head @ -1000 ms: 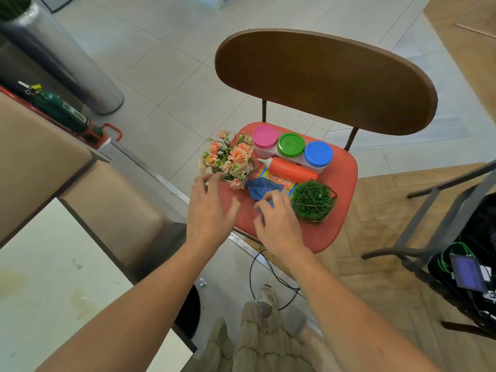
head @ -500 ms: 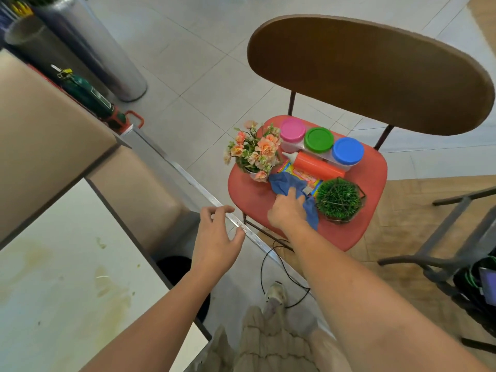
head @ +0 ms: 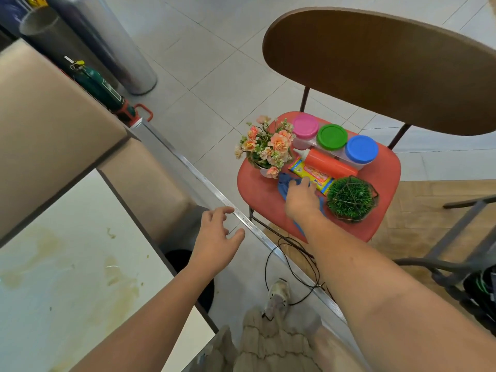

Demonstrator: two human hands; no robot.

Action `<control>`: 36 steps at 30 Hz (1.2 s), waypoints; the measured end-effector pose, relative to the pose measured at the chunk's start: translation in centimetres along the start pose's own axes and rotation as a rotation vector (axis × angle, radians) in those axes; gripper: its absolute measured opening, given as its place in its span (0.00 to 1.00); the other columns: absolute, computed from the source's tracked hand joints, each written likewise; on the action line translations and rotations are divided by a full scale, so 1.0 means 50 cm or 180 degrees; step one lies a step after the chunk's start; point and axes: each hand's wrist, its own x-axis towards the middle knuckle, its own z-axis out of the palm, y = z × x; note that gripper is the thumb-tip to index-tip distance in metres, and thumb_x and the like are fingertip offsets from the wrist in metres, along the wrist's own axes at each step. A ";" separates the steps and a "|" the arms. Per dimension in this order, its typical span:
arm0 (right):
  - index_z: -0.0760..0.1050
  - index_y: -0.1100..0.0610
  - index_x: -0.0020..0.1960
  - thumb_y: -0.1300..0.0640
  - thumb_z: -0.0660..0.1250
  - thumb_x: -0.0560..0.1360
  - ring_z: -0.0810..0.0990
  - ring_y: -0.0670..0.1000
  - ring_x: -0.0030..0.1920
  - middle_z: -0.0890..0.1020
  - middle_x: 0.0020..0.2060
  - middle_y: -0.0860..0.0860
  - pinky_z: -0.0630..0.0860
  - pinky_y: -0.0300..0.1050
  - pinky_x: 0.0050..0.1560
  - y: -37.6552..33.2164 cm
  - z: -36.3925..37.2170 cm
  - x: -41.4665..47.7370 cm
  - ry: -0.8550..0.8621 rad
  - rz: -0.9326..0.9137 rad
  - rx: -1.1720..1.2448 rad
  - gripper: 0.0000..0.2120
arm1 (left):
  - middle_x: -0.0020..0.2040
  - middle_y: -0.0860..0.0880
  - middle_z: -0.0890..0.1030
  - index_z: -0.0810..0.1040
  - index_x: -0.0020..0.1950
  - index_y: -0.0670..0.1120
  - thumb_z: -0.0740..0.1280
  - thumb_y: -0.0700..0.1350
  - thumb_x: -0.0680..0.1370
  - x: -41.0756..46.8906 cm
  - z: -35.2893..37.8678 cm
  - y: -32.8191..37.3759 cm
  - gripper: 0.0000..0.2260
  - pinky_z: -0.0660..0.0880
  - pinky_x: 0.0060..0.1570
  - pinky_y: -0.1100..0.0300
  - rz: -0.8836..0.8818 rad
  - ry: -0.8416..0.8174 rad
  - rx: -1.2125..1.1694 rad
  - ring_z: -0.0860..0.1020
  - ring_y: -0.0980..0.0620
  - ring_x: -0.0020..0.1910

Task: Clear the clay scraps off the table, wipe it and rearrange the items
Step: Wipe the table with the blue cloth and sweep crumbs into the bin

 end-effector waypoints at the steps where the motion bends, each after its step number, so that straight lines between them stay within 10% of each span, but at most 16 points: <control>1: 0.67 0.58 0.71 0.61 0.69 0.76 0.65 0.64 0.69 0.64 0.66 0.59 0.76 0.56 0.60 0.002 0.002 -0.002 0.0131 -0.0057 -0.0112 0.25 | 0.62 0.54 0.71 0.70 0.71 0.56 0.70 0.53 0.79 0.002 0.001 0.000 0.21 0.72 0.45 0.68 -0.0081 -0.0100 -0.0088 0.79 0.54 0.50; 13: 0.70 0.58 0.50 0.54 0.64 0.72 0.73 0.61 0.47 0.73 0.47 0.56 0.70 0.56 0.43 -0.029 0.045 -0.157 0.1594 -0.0947 0.1011 0.10 | 0.54 0.53 0.80 0.73 0.66 0.60 0.70 0.53 0.80 0.022 0.019 0.006 0.15 0.81 0.56 0.48 -0.0472 -0.0277 -0.1414 0.83 0.49 0.51; 19: 0.70 0.61 0.52 0.63 0.65 0.78 0.71 0.51 0.44 0.72 0.47 0.53 0.69 0.44 0.45 -0.124 0.032 -0.245 0.1137 -0.1826 0.2611 0.05 | 0.59 0.50 0.83 0.71 0.73 0.58 0.66 0.51 0.83 0.027 -0.029 0.008 0.18 0.81 0.56 0.49 -0.0486 -0.0212 -0.1871 0.82 0.51 0.57; 27: 0.70 0.51 0.52 0.55 0.67 0.81 0.82 0.49 0.45 0.80 0.45 0.46 0.78 0.45 0.44 -0.242 -0.052 -0.324 0.0377 -0.2014 0.2737 0.06 | 0.47 0.52 0.85 0.79 0.54 0.52 0.70 0.52 0.81 -0.034 -0.187 -0.051 0.06 0.79 0.47 0.55 -0.0278 0.0196 -0.1795 0.84 0.50 0.48; 31: 0.72 0.52 0.51 0.59 0.69 0.79 0.77 0.50 0.50 0.74 0.51 0.48 0.77 0.43 0.49 -0.341 -0.077 -0.372 0.1003 -0.2423 0.2466 0.06 | 0.39 0.52 0.78 0.80 0.49 0.47 0.70 0.51 0.81 -0.087 -0.282 -0.084 0.08 0.69 0.38 0.62 0.0064 0.0806 -0.1219 0.75 0.55 0.37; 36: 0.73 0.57 0.47 0.63 0.70 0.76 0.70 0.50 0.49 0.72 0.48 0.48 0.70 0.36 0.46 -0.492 -0.084 -0.459 0.1541 -0.2889 0.2191 0.06 | 0.59 0.57 0.78 0.85 0.51 0.50 0.71 0.45 0.78 -0.152 -0.409 -0.168 0.04 0.72 0.52 0.66 0.0519 0.1328 -0.1088 0.75 0.64 0.59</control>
